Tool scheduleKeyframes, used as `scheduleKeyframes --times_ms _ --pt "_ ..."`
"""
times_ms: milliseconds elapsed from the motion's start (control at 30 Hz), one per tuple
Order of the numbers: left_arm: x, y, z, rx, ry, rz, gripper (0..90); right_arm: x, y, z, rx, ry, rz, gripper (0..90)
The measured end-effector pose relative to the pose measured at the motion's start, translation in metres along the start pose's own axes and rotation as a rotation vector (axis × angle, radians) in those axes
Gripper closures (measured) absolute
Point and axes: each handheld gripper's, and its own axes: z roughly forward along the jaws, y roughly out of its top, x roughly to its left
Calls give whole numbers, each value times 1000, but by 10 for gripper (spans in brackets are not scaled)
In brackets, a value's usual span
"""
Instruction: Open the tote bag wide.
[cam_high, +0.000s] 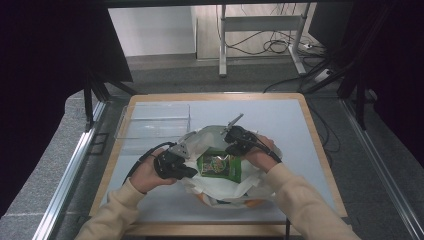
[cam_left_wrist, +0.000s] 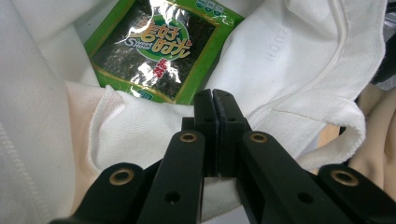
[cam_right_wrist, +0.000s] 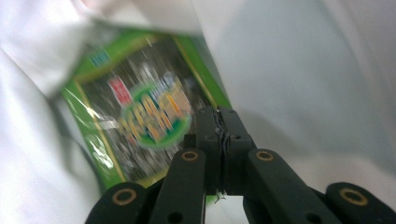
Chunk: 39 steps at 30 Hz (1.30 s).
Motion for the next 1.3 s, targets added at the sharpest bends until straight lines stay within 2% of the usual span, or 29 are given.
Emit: scheduleKeyframes --times_ms 33,133,233,433,533,600,767,1100,1300 --pt "-1 0 1 -9 -2 -11 898 -2 -4 2 17 -8 2 874" --pt "0 0 1 -4 -5 -10 899 -5 -9 9 44 -27 9 875" --pt "0 0 2 -1 -7 -8 899 -7 -9 17 59 -69 -6 879" --pt "1 -1 1 -1 -9 -7 899 -11 -2 31 45 -70 -3 882" --pt "1 -2 2 1 -12 -13 900 -12 0 34 47 -106 -14 887" --pt "1 -2 1 2 -13 -12 899 -17 0 35 53 -140 -5 888" --pt "1 -2 1 2 -14 -11 898 -32 -3 36 55 -168 25 889" --pt "1 -3 1 5 -19 -13 899 -45 -3 40 55 -170 36 890" --pt "2 -4 1 6 -23 -17 899 -46 -3 40 51 -164 43 890"
